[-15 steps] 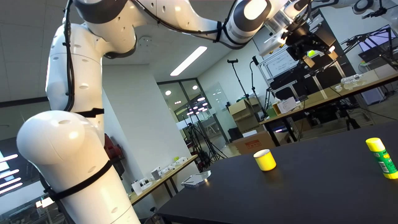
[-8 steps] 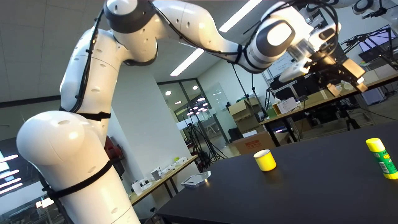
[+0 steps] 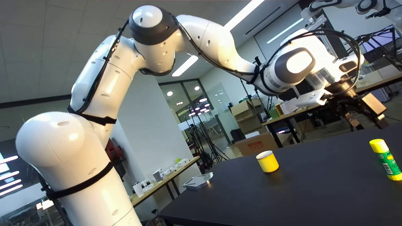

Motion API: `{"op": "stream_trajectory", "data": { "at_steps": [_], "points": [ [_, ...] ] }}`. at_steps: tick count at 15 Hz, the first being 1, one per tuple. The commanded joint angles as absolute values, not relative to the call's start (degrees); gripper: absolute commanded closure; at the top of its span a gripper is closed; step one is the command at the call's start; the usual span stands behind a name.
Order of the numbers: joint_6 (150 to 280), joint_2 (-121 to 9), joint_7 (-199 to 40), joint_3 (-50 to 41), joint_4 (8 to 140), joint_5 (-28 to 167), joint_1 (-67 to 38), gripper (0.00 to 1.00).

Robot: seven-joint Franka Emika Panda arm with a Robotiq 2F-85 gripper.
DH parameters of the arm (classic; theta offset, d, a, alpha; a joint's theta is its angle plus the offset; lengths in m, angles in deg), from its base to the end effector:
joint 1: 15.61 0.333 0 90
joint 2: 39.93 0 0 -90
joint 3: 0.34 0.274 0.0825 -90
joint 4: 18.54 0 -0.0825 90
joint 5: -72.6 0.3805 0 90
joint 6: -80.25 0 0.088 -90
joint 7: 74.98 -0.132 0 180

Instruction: Pick up the object and put it in the cup

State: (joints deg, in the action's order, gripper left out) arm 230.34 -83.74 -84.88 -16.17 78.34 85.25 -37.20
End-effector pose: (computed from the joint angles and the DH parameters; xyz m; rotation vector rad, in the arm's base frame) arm 0.5355 -0.3987 0.1324 2.7176 -1.3372 0.2768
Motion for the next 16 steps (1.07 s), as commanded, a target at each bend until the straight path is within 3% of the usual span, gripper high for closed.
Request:
{"op": "stream_trajectory", "data": {
  "at_steps": [1, 15, 16],
  "points": [
    [230.14, -88.10, -87.29, -14.70, 73.68, 86.33, -38.24, 0.00],
    [226.85, -98.12, -91.87, -16.58, 64.15, 85.53, -37.42, 0.00],
    [225.89, -98.71, -93.18, -17.40, 63.65, 85.26, -36.98, 0.25]
  ]
}}
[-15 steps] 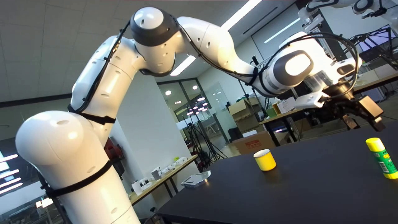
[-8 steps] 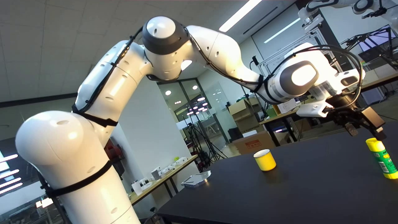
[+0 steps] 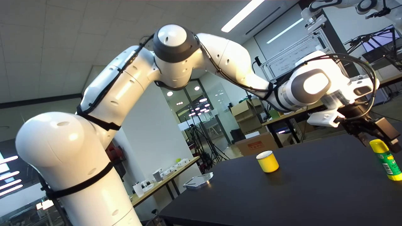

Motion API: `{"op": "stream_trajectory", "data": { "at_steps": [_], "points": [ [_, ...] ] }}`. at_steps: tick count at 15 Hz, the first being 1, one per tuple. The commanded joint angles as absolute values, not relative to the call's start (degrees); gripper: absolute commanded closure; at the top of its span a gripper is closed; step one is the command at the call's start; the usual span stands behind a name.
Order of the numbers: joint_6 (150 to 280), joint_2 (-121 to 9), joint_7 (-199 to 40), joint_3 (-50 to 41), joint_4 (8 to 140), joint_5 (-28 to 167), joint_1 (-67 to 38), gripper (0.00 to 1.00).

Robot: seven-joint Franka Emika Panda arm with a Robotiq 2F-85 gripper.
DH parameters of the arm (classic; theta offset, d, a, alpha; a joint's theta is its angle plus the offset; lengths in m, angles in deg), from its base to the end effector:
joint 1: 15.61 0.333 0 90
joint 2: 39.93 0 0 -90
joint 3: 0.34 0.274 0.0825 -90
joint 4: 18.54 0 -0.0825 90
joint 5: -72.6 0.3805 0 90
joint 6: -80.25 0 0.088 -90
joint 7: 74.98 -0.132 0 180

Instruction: Pick up the object and put it in the cup

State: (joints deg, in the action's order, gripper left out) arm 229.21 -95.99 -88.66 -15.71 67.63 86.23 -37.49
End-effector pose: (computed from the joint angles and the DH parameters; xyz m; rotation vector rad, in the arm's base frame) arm 0.5529 -0.3993 0.0650 2.6910 -1.3883 0.2128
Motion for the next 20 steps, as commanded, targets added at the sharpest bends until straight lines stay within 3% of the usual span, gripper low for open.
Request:
{"op": "stream_trajectory", "data": {
  "at_steps": [1, 10, 20],
  "points": [
    [224.86, -99.13, -93.65, -17.61, 63.07, 85.18, -37.04, 0.26],
    [218.63, -95.79, -94.43, -16.58, 63.20, 85.89, -36.88, 0.89],
    [223.13, -75.38, -89.86, -11.92, 78.05, 83.65, -26.41, 0.91]
  ]
}}
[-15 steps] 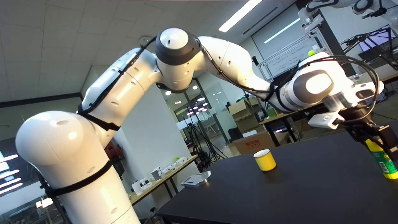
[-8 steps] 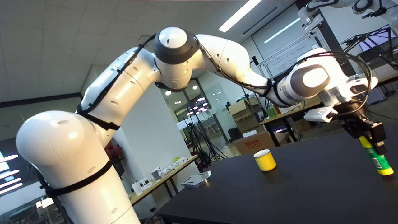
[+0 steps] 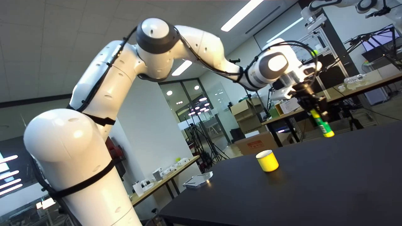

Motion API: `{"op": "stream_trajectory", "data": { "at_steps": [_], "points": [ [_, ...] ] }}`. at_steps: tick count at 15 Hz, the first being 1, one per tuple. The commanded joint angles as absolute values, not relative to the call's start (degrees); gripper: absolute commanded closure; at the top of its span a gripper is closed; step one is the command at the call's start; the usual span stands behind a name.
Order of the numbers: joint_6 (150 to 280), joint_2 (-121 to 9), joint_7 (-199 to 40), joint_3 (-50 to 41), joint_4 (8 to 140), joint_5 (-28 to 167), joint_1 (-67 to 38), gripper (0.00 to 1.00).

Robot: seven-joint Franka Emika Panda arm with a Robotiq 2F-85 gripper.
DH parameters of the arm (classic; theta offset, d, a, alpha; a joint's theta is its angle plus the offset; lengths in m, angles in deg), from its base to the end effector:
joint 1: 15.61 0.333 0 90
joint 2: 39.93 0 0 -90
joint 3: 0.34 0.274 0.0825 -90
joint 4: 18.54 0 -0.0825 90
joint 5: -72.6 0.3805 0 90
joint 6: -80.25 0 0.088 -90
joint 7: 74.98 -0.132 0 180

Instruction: Pick up the object and put it in the cup

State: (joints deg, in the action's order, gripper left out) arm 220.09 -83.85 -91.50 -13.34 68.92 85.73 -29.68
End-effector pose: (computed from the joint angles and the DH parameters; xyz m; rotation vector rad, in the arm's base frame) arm 0.6322 -0.2975 0.1766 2.8479 -1.2868 0.2692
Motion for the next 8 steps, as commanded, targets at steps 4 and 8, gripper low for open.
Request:
{"op": "stream_trajectory", "data": {
  "at_steps": [4, 8],
  "points": [
    [226.55, -66.97, -87.93, -8.96, 87.73, 80.78, -20.94, 0.91],
    [230.45, -60.09, -86.51, -4.94, 98.34, 78.71, -15.87, 0.91]
  ]
}}
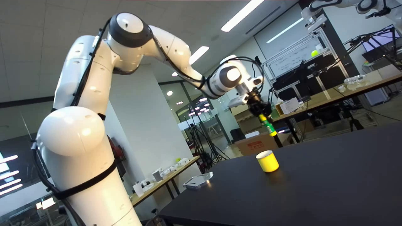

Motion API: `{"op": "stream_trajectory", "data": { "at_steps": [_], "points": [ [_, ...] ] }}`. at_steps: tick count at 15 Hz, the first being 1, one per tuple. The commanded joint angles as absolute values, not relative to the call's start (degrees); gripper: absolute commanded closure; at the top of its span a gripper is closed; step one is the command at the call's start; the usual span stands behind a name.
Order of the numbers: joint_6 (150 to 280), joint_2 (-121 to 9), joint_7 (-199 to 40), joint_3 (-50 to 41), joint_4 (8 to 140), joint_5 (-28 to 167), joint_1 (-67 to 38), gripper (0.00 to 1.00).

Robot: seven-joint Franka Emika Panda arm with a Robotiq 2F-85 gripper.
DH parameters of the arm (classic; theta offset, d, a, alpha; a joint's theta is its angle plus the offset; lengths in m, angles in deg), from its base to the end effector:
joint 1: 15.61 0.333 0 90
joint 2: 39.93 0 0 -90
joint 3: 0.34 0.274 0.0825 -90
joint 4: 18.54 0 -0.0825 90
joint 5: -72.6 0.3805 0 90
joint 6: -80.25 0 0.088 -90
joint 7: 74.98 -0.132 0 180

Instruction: Pick up the object and put it in the cup

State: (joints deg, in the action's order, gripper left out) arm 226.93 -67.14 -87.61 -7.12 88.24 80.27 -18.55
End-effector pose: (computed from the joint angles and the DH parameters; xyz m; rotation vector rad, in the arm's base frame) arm 0.6360 -0.1064 0.2266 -2.9964 0.7246 -0.3490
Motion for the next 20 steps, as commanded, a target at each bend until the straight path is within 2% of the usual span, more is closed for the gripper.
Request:
{"op": "stream_trajectory", "data": {
  "at_steps": [1, 3, 4, 9, 10, 20],
  "points": [
    [232.60, -58.50, -86.16, -3.76, 101.33, 78.70, -14.71, 0.91],
    [235.33, -57.50, -89.86, -3.50, 104.45, 76.72, -11.43, 0.91],
    [232.91, -61.01, -87.46, -3.00, 99.31, 78.49, -13.67, 0.66],
    [234.77, -59.13, -88.57, -2.81, 103.04, 77.68, -11.71, 0.66],
    [234.77, -59.11, -88.56, -2.89, 103.04, 77.66, -11.86, 0.91],
    [232.20, -70.73, -88.47, -4.77, 86.18, 78.36, -16.08, 0.91]
  ]
}}
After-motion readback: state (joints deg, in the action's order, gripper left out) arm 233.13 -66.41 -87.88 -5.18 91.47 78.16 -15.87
